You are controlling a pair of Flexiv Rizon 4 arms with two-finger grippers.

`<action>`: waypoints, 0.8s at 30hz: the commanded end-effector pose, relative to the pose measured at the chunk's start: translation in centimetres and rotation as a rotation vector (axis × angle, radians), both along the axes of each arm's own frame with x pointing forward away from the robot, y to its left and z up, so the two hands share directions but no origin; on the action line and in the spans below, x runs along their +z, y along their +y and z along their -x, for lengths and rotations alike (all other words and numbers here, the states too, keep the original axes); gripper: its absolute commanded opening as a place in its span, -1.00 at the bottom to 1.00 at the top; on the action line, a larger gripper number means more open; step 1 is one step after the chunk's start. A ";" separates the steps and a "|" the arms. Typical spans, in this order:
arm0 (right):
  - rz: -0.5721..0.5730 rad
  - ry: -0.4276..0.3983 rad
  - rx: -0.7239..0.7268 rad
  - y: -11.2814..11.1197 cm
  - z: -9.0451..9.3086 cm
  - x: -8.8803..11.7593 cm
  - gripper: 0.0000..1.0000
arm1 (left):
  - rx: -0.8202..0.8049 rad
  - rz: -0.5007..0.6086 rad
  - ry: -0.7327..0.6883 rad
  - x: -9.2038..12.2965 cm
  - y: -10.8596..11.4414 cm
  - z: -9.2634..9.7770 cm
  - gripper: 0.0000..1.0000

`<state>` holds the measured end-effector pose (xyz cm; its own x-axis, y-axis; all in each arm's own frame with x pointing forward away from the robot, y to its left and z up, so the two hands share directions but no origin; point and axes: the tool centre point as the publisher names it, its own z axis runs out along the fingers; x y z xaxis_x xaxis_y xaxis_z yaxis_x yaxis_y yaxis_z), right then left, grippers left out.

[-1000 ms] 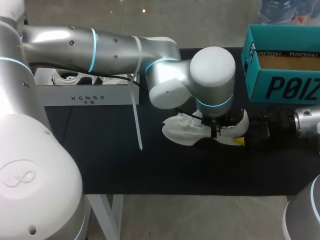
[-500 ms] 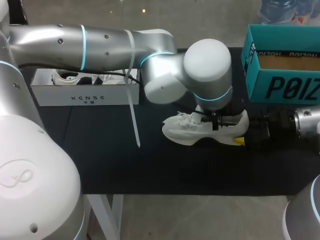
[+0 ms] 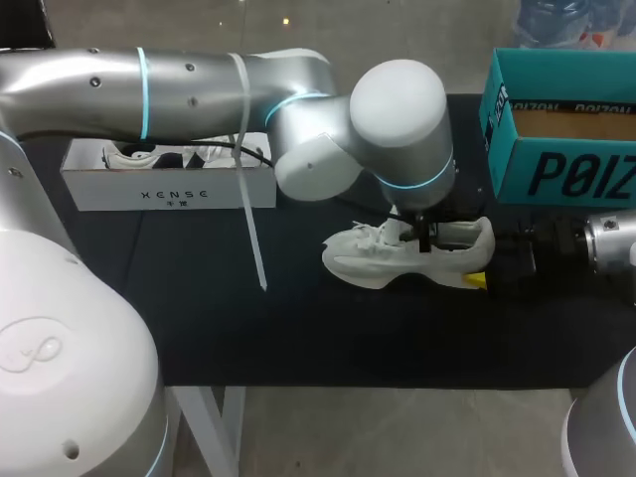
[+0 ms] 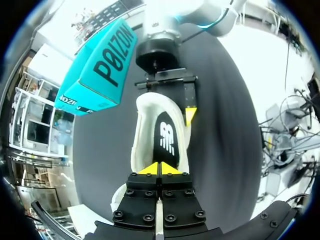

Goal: Take the shoe out of the shoebox, open the shoe tongue, remove and reinsert the insole, then place the shoe into the shoebox

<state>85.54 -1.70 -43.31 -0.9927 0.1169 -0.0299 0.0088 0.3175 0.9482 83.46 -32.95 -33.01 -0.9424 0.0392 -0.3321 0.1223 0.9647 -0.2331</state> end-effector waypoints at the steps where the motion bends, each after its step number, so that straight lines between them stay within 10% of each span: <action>1: 0.001 -0.001 -0.001 0.1 -0.2 -0.4 -1.00 | -0.013 -0.013 0.038 -1.1 -0.6 -0.5 -1.00; 23: 0.001 -0.001 -0.001 0.1 -0.2 -0.4 -1.00 | -0.054 -0.091 0.173 -4.5 -2.4 -0.1 -1.00; 24: 0.001 -0.001 -0.001 0.1 -0.2 -0.4 -1.00 | -0.052 -0.092 0.175 -4.5 -2.4 -0.1 -0.75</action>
